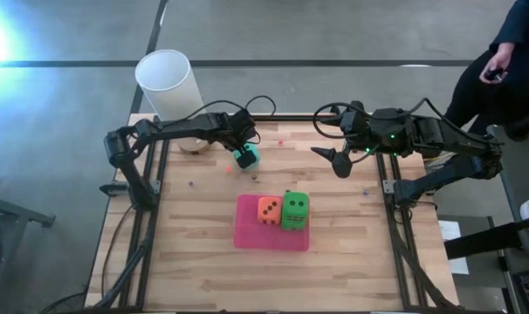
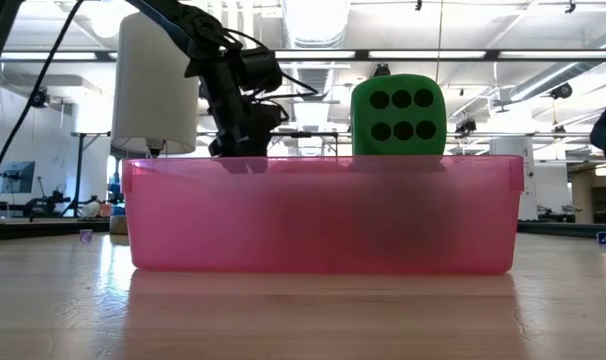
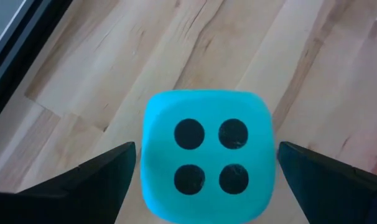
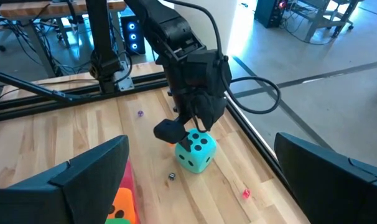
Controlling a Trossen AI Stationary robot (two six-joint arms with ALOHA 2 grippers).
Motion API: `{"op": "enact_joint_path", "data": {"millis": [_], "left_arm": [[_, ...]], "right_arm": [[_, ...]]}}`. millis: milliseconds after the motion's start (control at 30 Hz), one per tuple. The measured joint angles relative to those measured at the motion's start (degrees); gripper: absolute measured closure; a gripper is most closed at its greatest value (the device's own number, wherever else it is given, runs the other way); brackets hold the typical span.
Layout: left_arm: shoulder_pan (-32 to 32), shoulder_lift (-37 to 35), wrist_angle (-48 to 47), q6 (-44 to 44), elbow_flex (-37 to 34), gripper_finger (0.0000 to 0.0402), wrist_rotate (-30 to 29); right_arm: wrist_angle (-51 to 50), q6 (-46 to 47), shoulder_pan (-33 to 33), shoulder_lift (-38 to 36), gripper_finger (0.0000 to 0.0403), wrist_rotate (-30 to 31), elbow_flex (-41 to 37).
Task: Pick & Place Dice
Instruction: Put the large blue dice into the pink bin
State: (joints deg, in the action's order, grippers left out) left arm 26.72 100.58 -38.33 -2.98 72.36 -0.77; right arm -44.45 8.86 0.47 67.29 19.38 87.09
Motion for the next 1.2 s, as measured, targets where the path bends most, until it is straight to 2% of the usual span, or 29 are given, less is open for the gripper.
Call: {"op": "enact_joint_path", "data": {"millis": [600, 967, 1200], "left_arm": [[-0.22, 1.37, 1.37, 0.0, -0.26, 0.0002, -0.69], [-1.68, 0.89, -2.5, 0.89, 1.94, 0.0002, -1.61], [-1.88, 0.89, -2.66, 1.73, 1.88, 0.0002, -5.08]], "right_arm": [[0.0, 0.02, 0.0, 0.0, 0.0003, 0.0, 0.0], [0.0, -0.02, 0.0, 0.0, 0.0003, 0.0, 0.0], [0.0, 0.02, 0.0, 0.0, 0.0003, 0.0, 0.0]]}}
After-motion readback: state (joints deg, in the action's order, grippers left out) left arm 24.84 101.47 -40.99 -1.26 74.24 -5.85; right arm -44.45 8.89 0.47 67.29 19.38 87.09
